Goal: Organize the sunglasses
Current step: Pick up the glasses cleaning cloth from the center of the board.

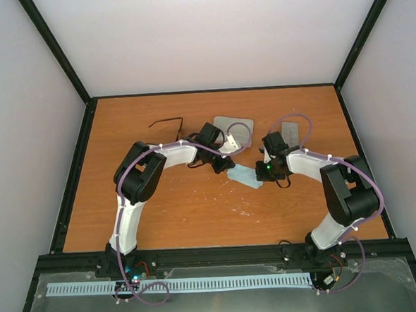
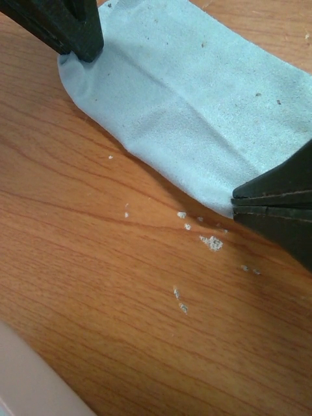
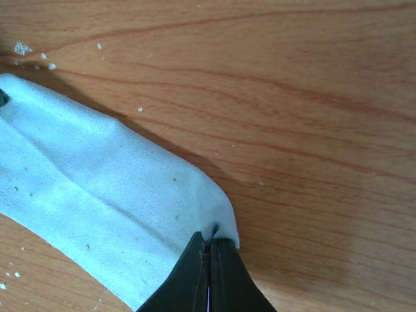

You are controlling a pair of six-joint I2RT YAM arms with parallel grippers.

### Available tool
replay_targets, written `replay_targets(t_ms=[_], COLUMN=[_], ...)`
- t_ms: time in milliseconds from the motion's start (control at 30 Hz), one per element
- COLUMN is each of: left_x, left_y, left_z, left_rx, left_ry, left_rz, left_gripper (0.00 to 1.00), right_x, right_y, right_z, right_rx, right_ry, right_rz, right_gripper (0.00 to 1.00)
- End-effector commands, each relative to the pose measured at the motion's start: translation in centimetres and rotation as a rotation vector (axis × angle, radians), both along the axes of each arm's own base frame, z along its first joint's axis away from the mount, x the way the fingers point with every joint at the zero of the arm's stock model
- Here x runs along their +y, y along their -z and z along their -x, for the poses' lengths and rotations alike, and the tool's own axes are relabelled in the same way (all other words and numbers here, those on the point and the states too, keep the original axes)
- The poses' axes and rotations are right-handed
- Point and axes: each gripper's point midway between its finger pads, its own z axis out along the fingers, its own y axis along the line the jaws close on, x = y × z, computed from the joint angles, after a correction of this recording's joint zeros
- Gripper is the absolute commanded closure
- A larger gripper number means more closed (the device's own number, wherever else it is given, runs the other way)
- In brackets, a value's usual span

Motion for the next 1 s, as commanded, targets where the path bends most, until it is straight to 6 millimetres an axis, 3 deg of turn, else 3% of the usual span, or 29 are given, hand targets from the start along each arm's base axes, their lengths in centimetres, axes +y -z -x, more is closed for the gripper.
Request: replay_targets(t_ms=[0,467,967], left_x=[0.9,2.0,4.1], left_y=[0.6,-1.2,-4.1], left_z=[0.3,-2.1,-6.1], left_rx=[0.000,-0.070,-0.142], left_ry=[-0.015,-0.073,-0.150], left_rz=[-0.050,-0.047,-0.027], left_gripper=[0.99,0.99,1.00], right_x=[-0.3,0.2,1.5], right_y=[0.4,-1.3,-2.5], right_z=[-0.1,-3.2,-6.9], right_rx=[0.011,-0.045,-0.087], right_ry=[-0.001,-0.011,-0.033], right_rz=[0.038,0.060,0.050], right_gripper=[0.97,0.97,0.97])
